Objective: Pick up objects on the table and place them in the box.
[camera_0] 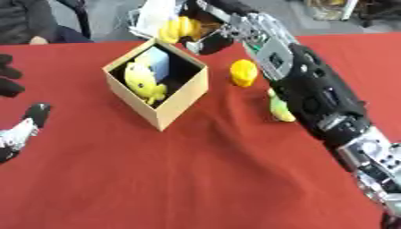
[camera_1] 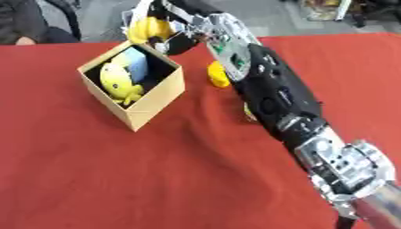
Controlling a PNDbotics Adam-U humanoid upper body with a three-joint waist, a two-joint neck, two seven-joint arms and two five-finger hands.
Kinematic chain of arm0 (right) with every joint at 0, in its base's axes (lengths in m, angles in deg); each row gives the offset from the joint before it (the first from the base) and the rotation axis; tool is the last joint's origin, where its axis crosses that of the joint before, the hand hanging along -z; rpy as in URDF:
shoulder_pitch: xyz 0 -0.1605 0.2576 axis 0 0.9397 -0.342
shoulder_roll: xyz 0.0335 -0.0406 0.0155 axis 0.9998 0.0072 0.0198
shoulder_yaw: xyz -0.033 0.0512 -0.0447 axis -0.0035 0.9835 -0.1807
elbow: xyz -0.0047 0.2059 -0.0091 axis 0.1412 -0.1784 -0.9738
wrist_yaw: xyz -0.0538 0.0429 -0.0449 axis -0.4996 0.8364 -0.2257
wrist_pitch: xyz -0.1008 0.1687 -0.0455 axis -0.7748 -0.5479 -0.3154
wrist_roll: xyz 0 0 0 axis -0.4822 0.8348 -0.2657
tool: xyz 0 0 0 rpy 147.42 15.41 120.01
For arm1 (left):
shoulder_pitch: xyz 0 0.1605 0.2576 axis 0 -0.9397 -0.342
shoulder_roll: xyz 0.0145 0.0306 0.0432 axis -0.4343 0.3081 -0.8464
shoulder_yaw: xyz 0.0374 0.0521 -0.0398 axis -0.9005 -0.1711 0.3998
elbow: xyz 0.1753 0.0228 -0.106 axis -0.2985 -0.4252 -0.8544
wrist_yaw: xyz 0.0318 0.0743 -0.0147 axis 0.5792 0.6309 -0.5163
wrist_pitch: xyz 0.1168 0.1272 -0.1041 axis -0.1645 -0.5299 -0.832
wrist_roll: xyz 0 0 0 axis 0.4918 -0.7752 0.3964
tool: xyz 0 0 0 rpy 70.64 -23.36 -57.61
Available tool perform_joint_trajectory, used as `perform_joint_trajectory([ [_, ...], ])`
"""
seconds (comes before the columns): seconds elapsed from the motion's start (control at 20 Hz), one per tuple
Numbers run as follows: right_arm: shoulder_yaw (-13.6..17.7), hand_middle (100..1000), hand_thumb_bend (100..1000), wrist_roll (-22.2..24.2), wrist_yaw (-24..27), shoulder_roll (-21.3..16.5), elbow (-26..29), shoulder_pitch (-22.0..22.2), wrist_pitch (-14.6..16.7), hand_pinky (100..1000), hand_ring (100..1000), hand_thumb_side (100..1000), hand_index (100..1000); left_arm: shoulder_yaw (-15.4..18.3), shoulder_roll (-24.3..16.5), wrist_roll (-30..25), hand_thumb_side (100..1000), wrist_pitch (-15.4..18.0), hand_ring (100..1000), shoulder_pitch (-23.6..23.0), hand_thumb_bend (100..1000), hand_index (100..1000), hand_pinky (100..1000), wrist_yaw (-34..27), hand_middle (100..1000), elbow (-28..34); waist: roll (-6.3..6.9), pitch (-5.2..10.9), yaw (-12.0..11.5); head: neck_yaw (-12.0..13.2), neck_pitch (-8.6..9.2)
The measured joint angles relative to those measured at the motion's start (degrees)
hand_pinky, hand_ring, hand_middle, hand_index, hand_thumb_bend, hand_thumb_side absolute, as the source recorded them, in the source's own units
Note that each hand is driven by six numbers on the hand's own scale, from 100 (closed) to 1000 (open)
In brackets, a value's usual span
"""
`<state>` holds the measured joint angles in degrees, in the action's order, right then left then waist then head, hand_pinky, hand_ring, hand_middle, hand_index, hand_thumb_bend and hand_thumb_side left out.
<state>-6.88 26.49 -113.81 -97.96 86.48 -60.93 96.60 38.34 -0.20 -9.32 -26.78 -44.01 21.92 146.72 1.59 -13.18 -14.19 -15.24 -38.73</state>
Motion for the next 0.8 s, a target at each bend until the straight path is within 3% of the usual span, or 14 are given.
perform_joint_trajectory([
  [0.05, 0.0, 554, 165, -0.81, -0.91, 0.74, -1.48, -0.08, -0.04, 683, 655, 150, 603, -0.02, 0.07, -0.07, 257, 0.06, 612, 0.0, 442, 811, 649, -0.01, 626, 0.0, -0.09, 0.0, -0.01, -0.15, 0.01],
  [0.15, -0.02, 593, 229, -2.39, -2.65, 2.08, -4.34, -0.1, 0.55, 692, 681, 223, 711, -0.03, 0.35, -0.21, 258, 0.21, 612, 0.02, 443, 811, 649, -0.11, 626, 0.0, -0.24, 0.0, -0.12, -0.36, 0.01],
  [0.3, -0.19, 699, 377, -4.32, -5.2, 3.64, -8.2, -0.07, 2.22, 720, 741, 377, 855, -0.13, 0.53, -0.33, 259, 0.33, 611, 0.04, 444, 811, 649, -0.28, 626, 0.0, -0.25, -0.01, -0.22, -0.47, 0.01],
  [0.4, -0.41, 754, 430, -5.21, -6.9, 4.32, -9.66, -0.04, 3.24, 731, 766, 424, 901, -0.2, 0.53, -0.38, 259, 0.39, 611, 0.04, 445, 811, 649, -0.39, 626, 0.0, -0.25, -0.01, -0.21, -0.47, 0.01],
  [0.55, -0.5, 805, 467, -6.26, -9.61, 4.63, -9.9, -0.04, 4.33, 743, 784, 469, 930, -0.31, 0.53, -0.42, 261, 0.41, 611, 0.04, 446, 812, 649, -0.39, 626, 0.0, -0.25, -0.01, 0.12, -0.44, 0.01],
  [0.8, 0.1, 814, 441, -7.03, -13.89, 4.79, -7.6, -0.15, 5.61, 743, 790, 460, 931, -0.32, 0.53, -0.48, 262, 0.37, 611, 0.01, 447, 811, 648, -0.39, 626, 0.0, -0.25, -0.01, 1.11, -0.25, 0.01],
])
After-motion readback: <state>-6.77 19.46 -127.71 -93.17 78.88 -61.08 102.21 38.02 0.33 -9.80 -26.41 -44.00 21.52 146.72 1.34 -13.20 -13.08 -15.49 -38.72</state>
